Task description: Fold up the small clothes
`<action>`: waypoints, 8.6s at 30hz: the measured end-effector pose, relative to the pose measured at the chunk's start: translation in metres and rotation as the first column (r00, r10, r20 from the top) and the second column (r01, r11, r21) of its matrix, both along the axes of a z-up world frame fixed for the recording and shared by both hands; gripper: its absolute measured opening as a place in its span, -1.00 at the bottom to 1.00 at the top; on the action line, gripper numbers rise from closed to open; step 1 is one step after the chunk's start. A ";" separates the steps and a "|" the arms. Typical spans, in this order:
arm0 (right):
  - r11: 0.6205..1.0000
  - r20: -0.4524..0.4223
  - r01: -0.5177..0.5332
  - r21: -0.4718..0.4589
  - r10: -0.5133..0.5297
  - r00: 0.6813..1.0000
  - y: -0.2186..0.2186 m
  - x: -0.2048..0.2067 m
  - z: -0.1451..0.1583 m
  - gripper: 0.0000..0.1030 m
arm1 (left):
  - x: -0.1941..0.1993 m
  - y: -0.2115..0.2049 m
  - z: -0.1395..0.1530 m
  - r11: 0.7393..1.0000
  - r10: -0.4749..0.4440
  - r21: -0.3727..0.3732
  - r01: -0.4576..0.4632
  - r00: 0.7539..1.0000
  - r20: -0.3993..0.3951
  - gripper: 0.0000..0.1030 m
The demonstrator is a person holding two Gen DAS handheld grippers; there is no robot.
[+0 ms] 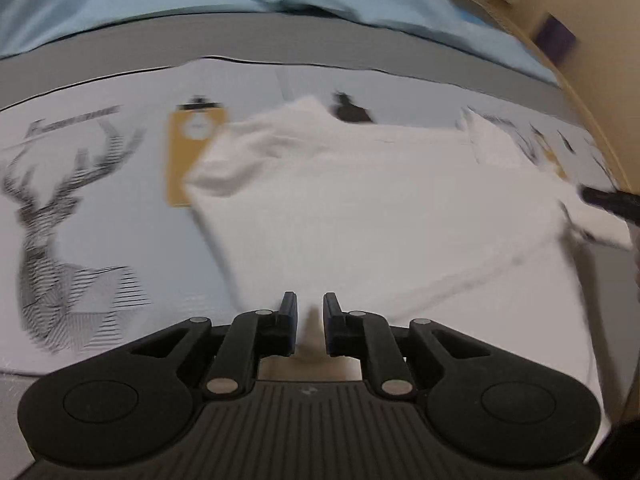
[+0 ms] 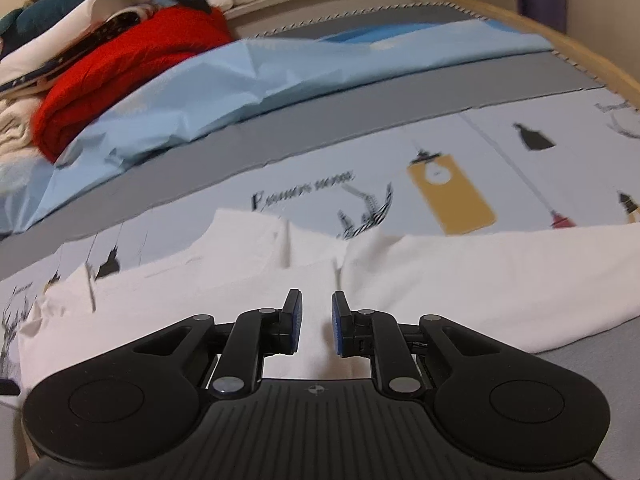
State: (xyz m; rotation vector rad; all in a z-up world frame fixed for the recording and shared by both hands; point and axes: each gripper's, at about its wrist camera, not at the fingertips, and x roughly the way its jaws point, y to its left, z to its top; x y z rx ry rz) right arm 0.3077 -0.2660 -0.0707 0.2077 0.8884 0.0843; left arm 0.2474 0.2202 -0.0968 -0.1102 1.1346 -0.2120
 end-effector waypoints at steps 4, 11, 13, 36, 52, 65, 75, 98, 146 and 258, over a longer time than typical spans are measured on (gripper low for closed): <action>0.998 -0.131 -0.048 -0.048 0.041 0.991 0.004 0.004 -0.037 -0.45 | 0.001 0.002 -0.030 0.991 0.040 0.134 -0.029 0.996 -0.080 -0.63; 0.998 -0.078 0.039 -0.039 -0.042 0.996 -0.028 -0.018 -0.011 -0.37 | -0.015 -0.022 0.037 0.975 0.093 0.189 -0.115 0.988 0.121 -0.58; 0.995 -0.038 0.098 -0.011 -0.099 0.994 -0.051 -0.027 0.004 -0.36 | -0.026 -0.028 0.062 0.973 0.131 0.166 -0.162 0.975 0.181 -0.48; 0.475 -0.065 0.766 0.432 -0.831 0.552 -0.359 -0.111 -0.078 -0.29 | -0.112 -0.129 0.069 0.940 0.006 0.314 -0.135 0.926 0.378 -0.11; 0.657 0.273 0.675 0.334 -0.753 0.598 -0.314 -0.079 -0.001 -0.99 | -0.101 -0.102 0.080 0.955 0.118 0.211 -0.207 0.921 0.370 -0.11; 0.987 0.578 -0.162 -0.009 0.137 0.804 0.076 -0.083 0.115 -0.94 | -0.109 -0.037 0.094 0.927 0.321 0.088 -0.363 0.894 0.313 -0.11; 0.871 0.302 -0.454 0.186 0.389 0.870 0.133 -0.095 0.133 -0.52 | -0.115 0.011 0.105 0.884 0.456 -0.022 -0.467 0.851 0.260 -0.11; 0.920 -0.128 0.277 0.279 -0.250 0.960 -0.050 -0.036 0.011 -0.43 | -0.002 -0.025 0.002 0.876 0.475 -0.105 -0.471 0.880 0.014 -0.12; 0.985 -0.205 0.128 0.120 -0.102 0.973 -0.004 -0.020 -0.022 -0.52 | -0.007 0.018 0.031 0.912 0.408 -0.049 -0.406 0.912 0.032 -0.89; 0.836 -0.038 -0.522 -0.172 0.523 0.851 0.017 -0.021 0.002 -0.43 | 0.006 0.025 0.054 0.931 0.365 -0.079 -0.357 0.909 0.200 -0.99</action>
